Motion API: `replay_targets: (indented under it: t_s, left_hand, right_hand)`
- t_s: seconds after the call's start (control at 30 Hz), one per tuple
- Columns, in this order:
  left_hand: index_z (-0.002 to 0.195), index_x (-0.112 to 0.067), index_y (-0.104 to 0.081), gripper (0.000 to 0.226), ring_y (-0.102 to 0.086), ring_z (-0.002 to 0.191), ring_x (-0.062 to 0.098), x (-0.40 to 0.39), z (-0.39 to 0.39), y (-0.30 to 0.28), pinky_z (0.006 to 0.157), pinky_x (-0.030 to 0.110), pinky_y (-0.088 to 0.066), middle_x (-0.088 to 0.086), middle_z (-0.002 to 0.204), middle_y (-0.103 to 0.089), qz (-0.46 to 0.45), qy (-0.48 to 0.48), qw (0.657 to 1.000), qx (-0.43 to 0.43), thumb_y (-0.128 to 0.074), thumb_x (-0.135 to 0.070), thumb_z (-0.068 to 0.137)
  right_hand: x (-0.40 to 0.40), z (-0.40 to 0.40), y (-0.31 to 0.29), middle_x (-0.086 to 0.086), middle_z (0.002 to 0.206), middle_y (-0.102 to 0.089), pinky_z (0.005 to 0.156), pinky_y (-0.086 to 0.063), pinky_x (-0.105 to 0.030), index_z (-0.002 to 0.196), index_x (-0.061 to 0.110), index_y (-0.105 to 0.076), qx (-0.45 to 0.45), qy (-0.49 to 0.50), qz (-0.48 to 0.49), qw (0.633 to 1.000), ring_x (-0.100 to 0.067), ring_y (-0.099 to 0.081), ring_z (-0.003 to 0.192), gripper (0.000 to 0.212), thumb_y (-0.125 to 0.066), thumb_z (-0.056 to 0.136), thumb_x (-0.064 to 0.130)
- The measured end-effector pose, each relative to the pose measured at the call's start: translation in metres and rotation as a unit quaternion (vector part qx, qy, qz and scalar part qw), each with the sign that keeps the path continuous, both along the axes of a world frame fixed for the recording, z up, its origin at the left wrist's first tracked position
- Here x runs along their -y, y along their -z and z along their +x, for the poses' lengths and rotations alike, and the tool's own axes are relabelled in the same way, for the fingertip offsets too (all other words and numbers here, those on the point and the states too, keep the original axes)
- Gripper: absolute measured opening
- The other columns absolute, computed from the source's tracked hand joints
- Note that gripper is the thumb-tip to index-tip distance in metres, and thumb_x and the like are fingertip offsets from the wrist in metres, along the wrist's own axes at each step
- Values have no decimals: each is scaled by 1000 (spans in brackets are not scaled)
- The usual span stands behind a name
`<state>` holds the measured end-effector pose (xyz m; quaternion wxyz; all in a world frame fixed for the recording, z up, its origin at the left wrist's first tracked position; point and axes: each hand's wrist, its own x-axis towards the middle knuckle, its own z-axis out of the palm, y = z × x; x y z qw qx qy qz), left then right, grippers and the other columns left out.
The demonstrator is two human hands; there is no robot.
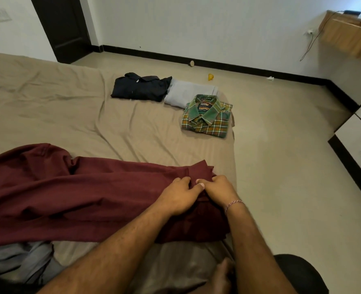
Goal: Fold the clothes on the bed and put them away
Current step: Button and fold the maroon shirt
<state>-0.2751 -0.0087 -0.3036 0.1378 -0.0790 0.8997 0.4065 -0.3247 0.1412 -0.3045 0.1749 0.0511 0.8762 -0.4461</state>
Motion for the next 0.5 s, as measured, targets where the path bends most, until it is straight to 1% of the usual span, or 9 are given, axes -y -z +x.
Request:
replay_targets:
  t_s: [0.03,0.1,0.17,0.23,0.27,0.3,0.37,0.43,0.5]
  left_hand:
    - [132,-17,-60,71,-64,110,22,2,-2,-2,97,44,-55,3,130,-63,28,-16,999,6,-40,-73,93]
    - [124,-18,-63,59,-67,102,21,3,-4,-8,82,49,-64,1,120,-68,99,-51,993,26,-44,-67,98]
    - [121,-23,-65,50,-69,101,20,7,-3,-14,74,49,-66,-1,115,-70,164,-85,981,52,-47,-64,100]
    - [117,-24,-68,47,-72,100,21,8,-4,-17,72,50,-65,-1,112,-73,210,-108,969,65,-49,-64,100]
    - [115,-24,-70,46,-74,98,22,9,-4,-19,72,51,-64,0,110,-75,227,-116,965,66,-50,-63,100]
    - [113,-24,-71,46,-75,97,23,9,-4,-20,71,51,-63,1,108,-76,238,-121,961,68,-51,-63,100]
    - [112,-27,-72,44,-74,98,22,7,-4,-20,73,53,-63,-1,108,-77,245,-126,959,68,-50,-63,100]
    - [116,-30,-71,44,-72,101,19,4,-4,-20,75,46,-62,-6,110,-76,259,-126,955,70,-47,-64,101]
    - [121,-29,-71,44,-74,99,14,2,-4,-20,76,36,-58,-6,110,-77,284,-114,950,63,-47,-62,102]
  right_hand:
    - [3,2,-2,0,71,-68,69,-49,-32,67,15,-64,1,-16,5,1000,-23,-66,74,30,-69,91,33]
    - [8,5,-8,-1,73,-66,68,-47,-33,69,15,-60,-19,-53,31,998,-24,-65,77,33,-61,97,34]
    - [12,7,-12,2,85,-70,72,-52,-32,85,18,-64,-30,-82,27,996,-19,-67,83,30,-57,97,44]
    - [13,8,-15,8,100,-75,88,-58,-39,106,29,-69,-12,-88,-45,995,-14,-71,95,32,-59,88,53]
    - [12,8,-16,8,104,-77,93,-59,-44,111,33,-69,6,-87,-90,992,-14,-73,99,34,-62,85,54]
    - [9,8,-16,6,105,-78,96,-58,-47,113,32,-69,21,-84,-131,988,-16,-74,101,33,-66,86,50]
    - [6,8,-19,-1,110,-78,100,-57,-49,118,25,-67,44,-80,-201,975,-20,-75,104,25,-68,94,32]
    - [8,11,-21,-6,119,-75,100,-58,-44,129,20,-63,89,-72,-290,950,-22,-73,110,28,-59,103,13]
    - [12,17,-24,-5,124,-73,94,-60,-35,138,24,-58,116,-69,-332,934,-18,-73,111,39,-49,105,4]
